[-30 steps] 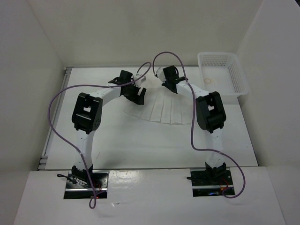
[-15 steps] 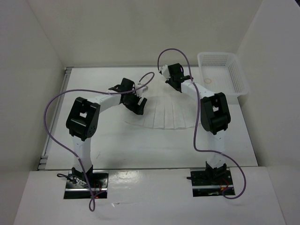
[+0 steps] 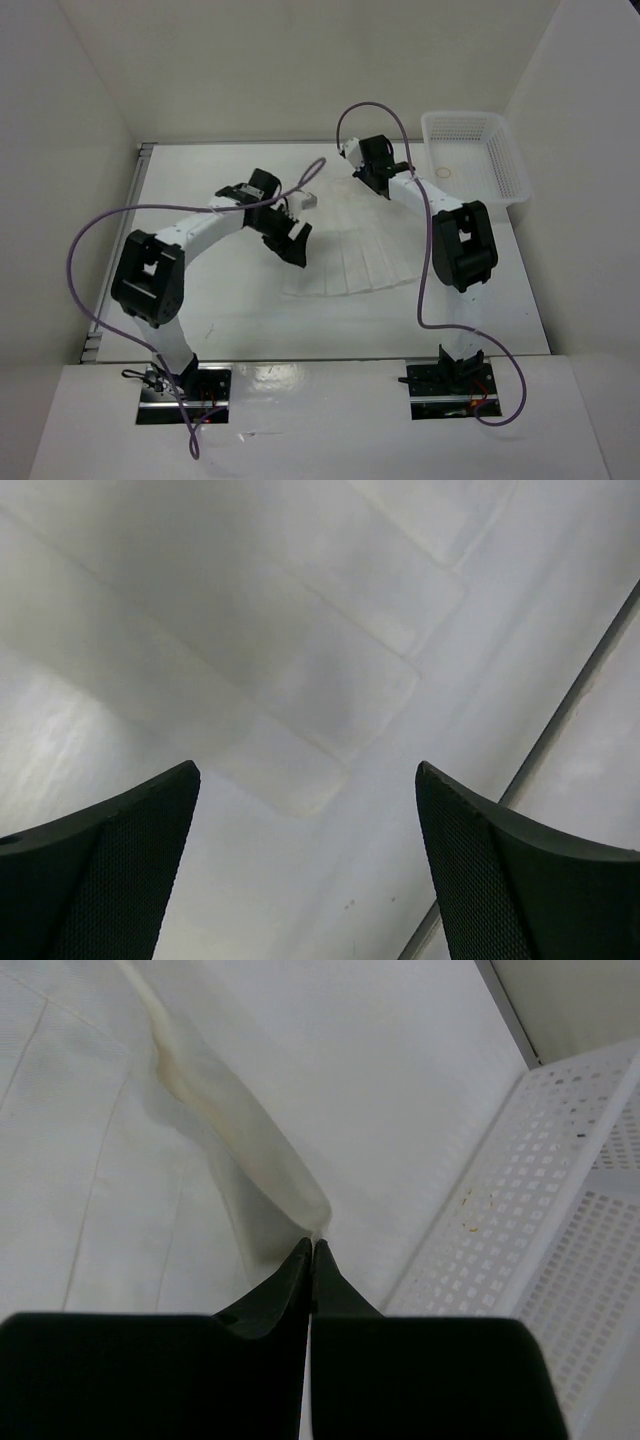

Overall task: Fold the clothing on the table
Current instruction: Fold the skirt

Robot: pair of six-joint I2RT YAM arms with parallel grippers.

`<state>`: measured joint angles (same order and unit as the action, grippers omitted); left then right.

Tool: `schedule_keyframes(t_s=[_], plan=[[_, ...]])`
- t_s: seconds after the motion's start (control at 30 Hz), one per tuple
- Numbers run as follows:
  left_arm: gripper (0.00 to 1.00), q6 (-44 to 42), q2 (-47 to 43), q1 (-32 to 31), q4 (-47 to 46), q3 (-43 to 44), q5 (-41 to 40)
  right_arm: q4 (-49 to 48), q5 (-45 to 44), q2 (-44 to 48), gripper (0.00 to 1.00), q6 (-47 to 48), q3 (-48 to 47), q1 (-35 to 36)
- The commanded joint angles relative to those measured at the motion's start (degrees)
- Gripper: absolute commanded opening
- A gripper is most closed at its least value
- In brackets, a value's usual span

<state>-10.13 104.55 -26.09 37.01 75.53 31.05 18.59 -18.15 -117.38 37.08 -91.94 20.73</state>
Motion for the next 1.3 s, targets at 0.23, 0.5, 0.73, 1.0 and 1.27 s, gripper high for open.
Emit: schedule_keyframes(t_s=[0.23, 0.5, 0.73, 1.0, 1.27], plan=[[0.96, 12.68, 9.04, 13.69, -15.48, 12.96, 7.7, -1.1, 1.45, 6.9, 0.0, -1.57, 3.87, 2.64], [0.93, 15.67, 27.71, 13.69, -11.97, 32.39, 9.39, -1.63, 0.93, 10.33, 0.0, -1.57, 7.74, 3.17], [0.92, 17.43, 30.54, 14.83, -12.76, 36.09, 4.9, -1.63, 0.93, 12.0, 0.0, -1.05, 8.27, 3.17], [0.92, 17.43, 37.81, 15.36, -10.39, 41.97, 3.84, -1.63, 1.54, 13.14, 0.0, -1.05, 8.27, 3.17], [0.88, 17.95, 49.59, 15.36, -2.57, 57.79, 8.14, -1.1, 1.54, 13.67, 0.0, -1.05, 8.8, 3.7]])
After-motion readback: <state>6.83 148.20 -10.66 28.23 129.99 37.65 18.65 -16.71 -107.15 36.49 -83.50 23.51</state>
